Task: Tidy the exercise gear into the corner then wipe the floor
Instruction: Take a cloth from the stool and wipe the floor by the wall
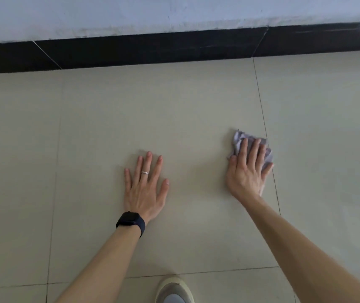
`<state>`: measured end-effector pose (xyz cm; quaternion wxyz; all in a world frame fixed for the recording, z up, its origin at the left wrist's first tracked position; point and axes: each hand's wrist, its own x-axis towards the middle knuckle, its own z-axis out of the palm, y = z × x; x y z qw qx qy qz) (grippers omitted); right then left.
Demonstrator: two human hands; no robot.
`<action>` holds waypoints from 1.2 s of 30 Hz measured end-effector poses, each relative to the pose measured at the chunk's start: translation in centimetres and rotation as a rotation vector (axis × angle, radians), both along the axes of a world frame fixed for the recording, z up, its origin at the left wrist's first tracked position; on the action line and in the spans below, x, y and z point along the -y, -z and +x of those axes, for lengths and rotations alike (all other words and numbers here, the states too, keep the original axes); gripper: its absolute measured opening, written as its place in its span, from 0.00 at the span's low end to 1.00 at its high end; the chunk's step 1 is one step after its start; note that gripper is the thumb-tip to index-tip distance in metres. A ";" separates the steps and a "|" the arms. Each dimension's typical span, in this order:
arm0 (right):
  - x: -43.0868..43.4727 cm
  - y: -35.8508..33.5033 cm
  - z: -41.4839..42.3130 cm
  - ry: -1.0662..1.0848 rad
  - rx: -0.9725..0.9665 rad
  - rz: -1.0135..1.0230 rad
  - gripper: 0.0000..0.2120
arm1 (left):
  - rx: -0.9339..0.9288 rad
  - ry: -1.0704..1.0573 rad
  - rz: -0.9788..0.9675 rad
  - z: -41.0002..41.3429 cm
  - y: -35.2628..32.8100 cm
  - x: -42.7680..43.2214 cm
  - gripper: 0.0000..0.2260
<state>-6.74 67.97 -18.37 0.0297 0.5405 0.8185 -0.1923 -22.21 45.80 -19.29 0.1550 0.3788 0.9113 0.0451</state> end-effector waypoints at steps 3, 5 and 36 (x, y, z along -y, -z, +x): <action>5.8 0.4 -1.0 -0.649 -0.053 0.115 0.26 | -0.029 -0.045 0.023 -3.1 0.0 -0.9 0.29; 5.4 0.6 -0.9 -0.959 -0.079 0.138 0.25 | -0.042 -0.079 0.000 -5.4 0.1 -1.3 0.30; -5.8 0.9 -29.2 -0.127 -0.059 0.188 0.29 | -0.109 -0.143 0.023 -11.4 0.8 -2.6 0.34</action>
